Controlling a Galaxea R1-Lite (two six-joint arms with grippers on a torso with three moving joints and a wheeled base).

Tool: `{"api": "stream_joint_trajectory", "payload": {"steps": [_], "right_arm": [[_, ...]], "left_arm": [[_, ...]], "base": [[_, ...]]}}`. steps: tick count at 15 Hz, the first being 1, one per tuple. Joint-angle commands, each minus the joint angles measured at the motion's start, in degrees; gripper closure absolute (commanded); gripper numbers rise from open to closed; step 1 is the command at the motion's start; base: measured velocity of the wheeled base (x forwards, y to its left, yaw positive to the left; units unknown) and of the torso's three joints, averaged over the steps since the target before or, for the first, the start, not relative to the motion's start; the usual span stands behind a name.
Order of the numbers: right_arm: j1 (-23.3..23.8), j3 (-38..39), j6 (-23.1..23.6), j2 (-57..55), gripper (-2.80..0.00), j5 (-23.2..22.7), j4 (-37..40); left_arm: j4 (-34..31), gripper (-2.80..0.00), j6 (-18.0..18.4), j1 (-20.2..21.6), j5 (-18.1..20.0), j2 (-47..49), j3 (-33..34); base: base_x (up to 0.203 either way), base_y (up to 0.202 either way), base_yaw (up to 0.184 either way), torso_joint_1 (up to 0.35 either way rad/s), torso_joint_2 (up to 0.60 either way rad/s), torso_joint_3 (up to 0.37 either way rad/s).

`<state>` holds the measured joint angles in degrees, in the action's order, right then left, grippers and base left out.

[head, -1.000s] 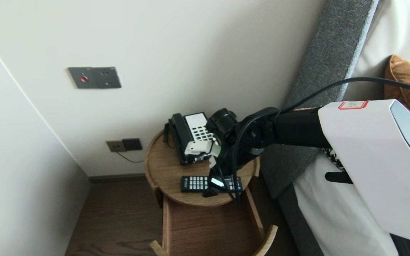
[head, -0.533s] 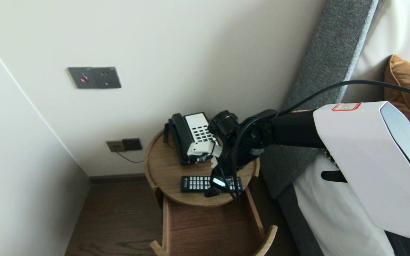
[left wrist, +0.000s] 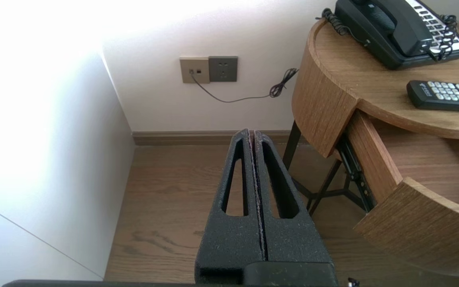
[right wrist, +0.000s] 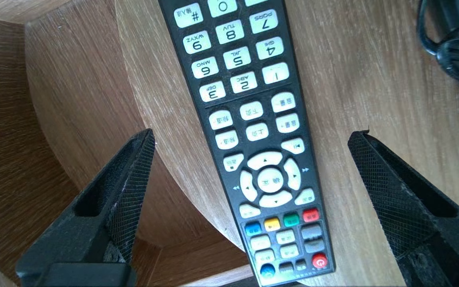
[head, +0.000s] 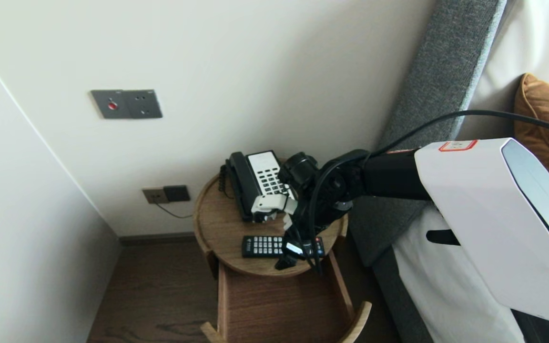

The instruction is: Put the remote controls on the table in the drawer one by one

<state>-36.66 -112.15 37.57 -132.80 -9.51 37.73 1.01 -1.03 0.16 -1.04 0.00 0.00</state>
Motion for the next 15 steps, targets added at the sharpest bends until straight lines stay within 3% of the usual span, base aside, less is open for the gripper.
{"api": "stream_joint_trajectory", "payload": {"steps": [1,15], "right_arm": [[0.0,0.0,0.1,-0.3,-2.8,-0.1,0.6],[0.0,-0.1,-0.7,-1.1,-2.8,0.5,1.8]], "left_arm": [[0.0,0.0,0.0,0.0,0.0,-0.3,0.0],[0.0,0.0,0.0,0.0,0.0,-0.3,0.1]], "base": [[0.0,0.0,0.0,0.0,0.0,0.0],[0.0,0.0,0.0,0.0,0.0,0.0]]}}
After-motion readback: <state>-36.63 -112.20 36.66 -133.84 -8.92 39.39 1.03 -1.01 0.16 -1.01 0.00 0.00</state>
